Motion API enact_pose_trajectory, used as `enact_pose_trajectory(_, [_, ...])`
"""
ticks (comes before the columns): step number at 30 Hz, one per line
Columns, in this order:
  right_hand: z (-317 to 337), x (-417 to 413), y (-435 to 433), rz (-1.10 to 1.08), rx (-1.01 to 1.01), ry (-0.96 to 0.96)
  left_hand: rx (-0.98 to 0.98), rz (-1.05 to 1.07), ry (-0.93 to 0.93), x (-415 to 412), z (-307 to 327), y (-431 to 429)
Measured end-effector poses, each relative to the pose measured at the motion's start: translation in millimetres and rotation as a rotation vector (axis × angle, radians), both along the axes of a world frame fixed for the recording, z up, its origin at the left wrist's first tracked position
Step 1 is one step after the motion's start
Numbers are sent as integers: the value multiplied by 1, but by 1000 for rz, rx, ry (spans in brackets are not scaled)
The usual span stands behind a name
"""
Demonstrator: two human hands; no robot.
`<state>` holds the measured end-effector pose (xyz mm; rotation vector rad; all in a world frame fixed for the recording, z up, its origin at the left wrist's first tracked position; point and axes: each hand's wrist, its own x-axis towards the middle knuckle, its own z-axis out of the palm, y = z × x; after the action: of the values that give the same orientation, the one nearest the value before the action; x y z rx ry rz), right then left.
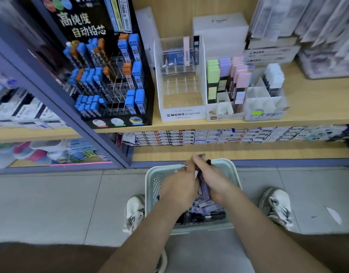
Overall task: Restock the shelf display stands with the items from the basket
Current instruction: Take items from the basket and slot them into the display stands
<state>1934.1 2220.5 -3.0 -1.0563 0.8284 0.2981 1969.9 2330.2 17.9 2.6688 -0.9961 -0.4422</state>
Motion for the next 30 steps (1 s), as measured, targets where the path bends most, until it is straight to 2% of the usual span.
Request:
enact_pose_trajectory(3, [12, -2, 7, -206, -47, -10, 15, -33, 34, 1, 14, -7])
enact_pose_trajectory(5, [20, -4, 7, -397, 55, -49, -58, -12, 162, 8, 29, -8])
enact_pose_trajectory(8, [38, -9, -2, -513, 172, -101, -232, 87, 400, 16, 53, 2])
enact_pose_trajectory(11, [59, -16, -5, -413, 239, -128, -724, 417, 907, 17, 75, 7])
enact_pose_trajectory(13, [76, -20, 2, -314, 240, -144, -1018, 543, 1189, 18, 89, 5])
enact_pose_trajectory(15, [90, -22, 8, -257, 234, -167, -1168, 546, 1338, 17, 99, 1])
enact_pose_trajectory(17, [100, -25, 10, -208, 237, -208, -1229, 527, 1439, 14, 106, -1])
enact_pose_trajectory(20, [106, -28, 4, -205, 280, -263, -1243, 521, 1497, 14, 112, -1])
enact_pose_trajectory(23, [114, -29, -3, -266, 295, -339, -1232, 569, 1455, 13, 118, -2])
enact_pose_trajectory(27, [126, -20, 1, -429, 138, -323, -1167, 641, 1316, 5, 134, -9])
enact_pose_trajectory(30, [136, -18, -4, -559, 97, -281, -1072, 661, 1119, 3, 145, -11])
